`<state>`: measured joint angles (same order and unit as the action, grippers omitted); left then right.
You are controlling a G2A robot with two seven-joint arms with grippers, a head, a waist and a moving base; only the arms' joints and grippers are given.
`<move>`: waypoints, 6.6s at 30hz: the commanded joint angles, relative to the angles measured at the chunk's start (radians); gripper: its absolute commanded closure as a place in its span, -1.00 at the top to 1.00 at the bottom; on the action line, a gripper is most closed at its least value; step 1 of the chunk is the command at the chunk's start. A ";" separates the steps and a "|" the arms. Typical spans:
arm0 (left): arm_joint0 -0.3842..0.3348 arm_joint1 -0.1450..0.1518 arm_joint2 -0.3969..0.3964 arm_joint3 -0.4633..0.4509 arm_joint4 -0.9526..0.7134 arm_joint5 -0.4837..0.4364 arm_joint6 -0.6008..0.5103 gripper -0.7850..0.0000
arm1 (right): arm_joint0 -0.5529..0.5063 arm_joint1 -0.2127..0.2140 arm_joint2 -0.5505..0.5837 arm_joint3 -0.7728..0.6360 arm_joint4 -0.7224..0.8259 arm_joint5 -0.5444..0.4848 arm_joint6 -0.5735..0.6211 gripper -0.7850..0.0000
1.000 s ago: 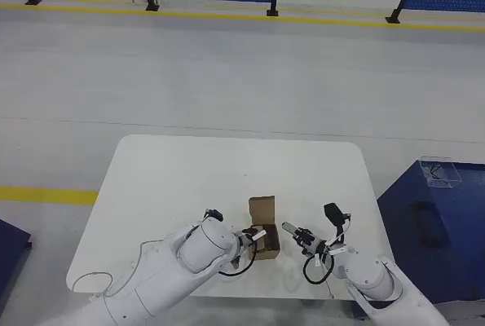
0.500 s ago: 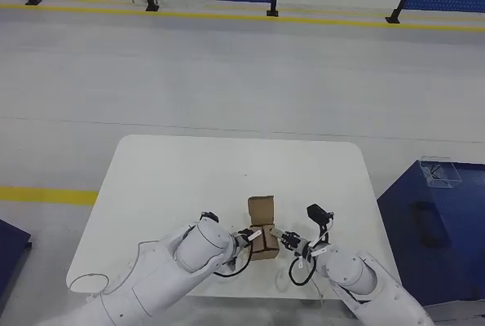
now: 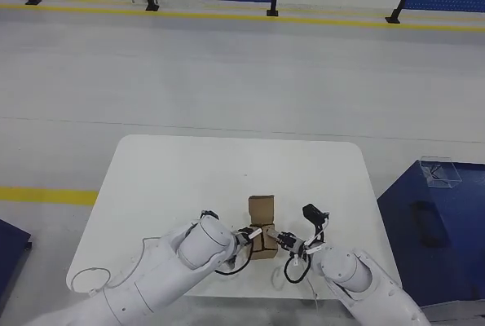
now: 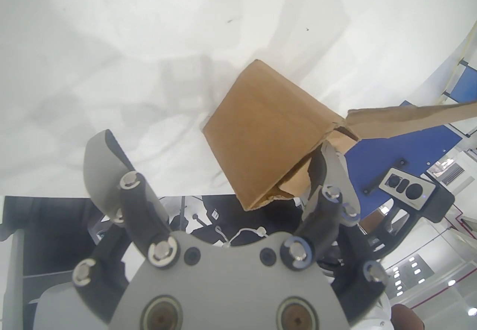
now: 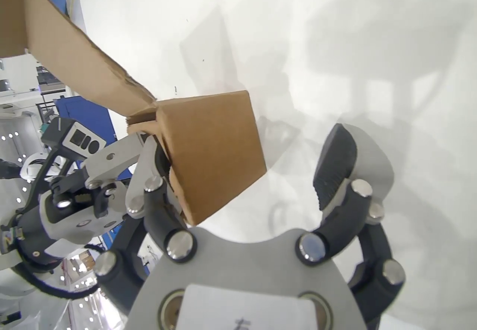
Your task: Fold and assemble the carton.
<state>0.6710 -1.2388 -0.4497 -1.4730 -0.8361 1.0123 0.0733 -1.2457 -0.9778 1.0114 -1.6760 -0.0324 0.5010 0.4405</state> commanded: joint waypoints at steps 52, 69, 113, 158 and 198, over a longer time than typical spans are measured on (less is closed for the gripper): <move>-0.032 -0.024 -0.003 0.257 0.810 -0.935 -0.450 -1.00 | -0.190 0.014 0.354 -0.097 0.249 -0.078 -0.010 1.00; 0.202 0.010 -0.201 0.019 0.786 -0.946 -0.232 -1.00 | -0.205 0.007 0.421 -0.104 0.358 -0.110 -0.020 1.00; 0.333 -0.173 -0.246 0.216 0.774 -1.024 0.130 1.00 | -0.115 0.001 0.290 -0.036 0.094 0.017 0.079 1.00; 0.323 -0.188 -0.309 0.001 1.094 -0.764 -0.282 1.00 | -0.083 -0.025 0.226 -0.024 -0.132 -0.034 0.023 1.00; 0.324 -0.242 -0.325 0.050 1.117 -0.774 -0.316 1.00 | -0.136 -0.059 0.185 -0.052 -0.279 -0.097 -0.050 1.00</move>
<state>0.9946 -1.4800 -0.7739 -1.4224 0.2799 0.2391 -0.2432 -1.3807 -1.0377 1.1883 -1.7291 -0.3136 0.4068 0.3869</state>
